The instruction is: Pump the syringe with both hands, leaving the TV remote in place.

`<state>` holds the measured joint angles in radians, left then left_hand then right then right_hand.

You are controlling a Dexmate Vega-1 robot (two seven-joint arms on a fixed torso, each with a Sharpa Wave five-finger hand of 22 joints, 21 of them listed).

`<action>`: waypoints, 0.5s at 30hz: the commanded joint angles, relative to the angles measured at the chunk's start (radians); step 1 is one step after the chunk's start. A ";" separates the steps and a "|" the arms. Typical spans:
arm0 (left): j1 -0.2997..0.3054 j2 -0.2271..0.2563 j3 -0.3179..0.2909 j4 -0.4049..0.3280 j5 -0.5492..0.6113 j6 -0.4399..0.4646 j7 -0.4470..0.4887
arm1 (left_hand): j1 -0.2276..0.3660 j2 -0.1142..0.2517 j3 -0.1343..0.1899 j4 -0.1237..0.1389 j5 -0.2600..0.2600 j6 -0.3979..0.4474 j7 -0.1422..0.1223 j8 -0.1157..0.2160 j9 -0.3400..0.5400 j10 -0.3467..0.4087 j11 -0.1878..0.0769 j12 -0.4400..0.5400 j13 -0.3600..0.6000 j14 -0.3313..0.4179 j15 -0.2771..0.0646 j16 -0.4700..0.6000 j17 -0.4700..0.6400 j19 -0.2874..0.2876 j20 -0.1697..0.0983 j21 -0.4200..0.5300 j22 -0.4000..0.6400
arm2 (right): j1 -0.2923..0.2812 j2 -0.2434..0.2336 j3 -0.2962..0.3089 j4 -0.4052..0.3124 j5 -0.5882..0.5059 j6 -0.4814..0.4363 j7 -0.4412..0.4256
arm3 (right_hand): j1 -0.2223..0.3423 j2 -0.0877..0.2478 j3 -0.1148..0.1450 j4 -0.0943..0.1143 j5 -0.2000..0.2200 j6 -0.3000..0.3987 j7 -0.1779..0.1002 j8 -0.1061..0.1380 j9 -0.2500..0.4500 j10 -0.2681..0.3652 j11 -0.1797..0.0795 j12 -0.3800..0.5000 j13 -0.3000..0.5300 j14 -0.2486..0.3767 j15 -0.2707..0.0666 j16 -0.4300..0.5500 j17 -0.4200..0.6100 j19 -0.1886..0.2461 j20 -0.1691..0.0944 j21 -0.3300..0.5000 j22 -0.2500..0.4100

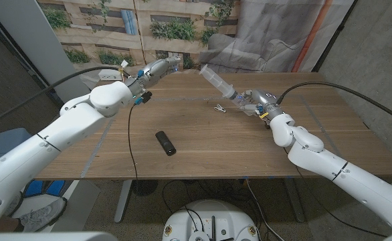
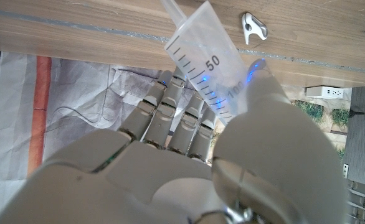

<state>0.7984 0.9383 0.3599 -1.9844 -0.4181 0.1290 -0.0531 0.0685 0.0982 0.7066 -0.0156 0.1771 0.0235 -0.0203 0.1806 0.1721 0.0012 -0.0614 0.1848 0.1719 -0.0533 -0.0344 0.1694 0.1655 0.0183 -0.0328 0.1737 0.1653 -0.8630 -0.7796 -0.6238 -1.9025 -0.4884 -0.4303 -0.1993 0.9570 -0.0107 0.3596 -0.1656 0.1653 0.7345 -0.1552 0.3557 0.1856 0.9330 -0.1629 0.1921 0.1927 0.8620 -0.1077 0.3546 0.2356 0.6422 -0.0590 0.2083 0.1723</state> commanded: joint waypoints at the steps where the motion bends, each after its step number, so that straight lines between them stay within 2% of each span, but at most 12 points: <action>1: -0.098 -0.018 0.066 0.058 0.090 -0.065 -0.107 | -0.011 0.040 -0.009 -0.002 0.000 0.020 -0.005 0.006 0.001 0.018 -0.006 0.006 -0.001 -0.010 -0.043 0.002 0.000 -0.009 -0.025 0.005 0.005 | 0.022 0.016 -0.020 0.028 0.013 0.019 -0.026 | 0.083 0.142 -0.005 0.003 0.007 0.067 -0.060 -0.003 0.004 0.046 -0.040 0.002 0.003 0.009 -0.127 -0.001 0.003 0.008 -0.131 -0.003 0.003; 4: -0.113 -0.022 0.075 0.070 0.108 -0.077 -0.124 | -0.011 0.039 -0.012 -0.006 0.001 0.031 0.002 0.008 0.001 0.025 -0.006 0.008 -0.001 -0.001 -0.050 0.005 -0.001 -0.009 -0.033 0.007 0.006 | 0.027 0.014 -0.023 0.034 0.016 0.030 -0.025 | 0.081 0.144 -0.006 0.005 0.007 0.068 -0.060 -0.005 0.004 0.046 -0.040 0.002 0.003 0.009 -0.126 -0.003 0.003 0.008 -0.131 -0.003 0.003; 15: -0.175 -0.034 0.120 0.102 0.199 -0.101 -0.186 | -0.043 0.045 -0.025 0.024 0.001 0.011 0.005 -0.004 0.000 0.013 0.000 0.001 -0.001 -0.010 -0.068 0.006 0.006 -0.029 -0.046 0.007 0.006 | 0.034 0.020 -0.028 0.043 0.015 0.023 -0.038 | 0.076 0.146 -0.010 0.008 0.008 0.065 -0.061 -0.015 0.002 0.048 -0.040 0.002 0.003 0.012 -0.125 -0.004 0.005 0.009 -0.133 -0.003 0.003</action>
<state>0.6880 0.9168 0.4339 -1.9198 -0.3002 0.0554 -0.1742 0.0391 0.0873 0.6821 -0.0012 0.1771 0.0408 -0.0153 0.1807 0.1722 0.0210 -0.0659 0.1888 0.1683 -0.0573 -0.0358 0.1694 0.1702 -0.0041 -0.0338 0.1738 0.1707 -0.8379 -0.7640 -0.6446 -1.8709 -0.4763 -0.4104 -0.2256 0.9569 -0.0107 0.3498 -0.1587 0.1666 0.7345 -0.1553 0.3453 0.1852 0.9368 -0.1667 0.1873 0.1933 0.8653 -0.1110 0.3541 0.2354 0.6421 -0.0589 0.2083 0.1723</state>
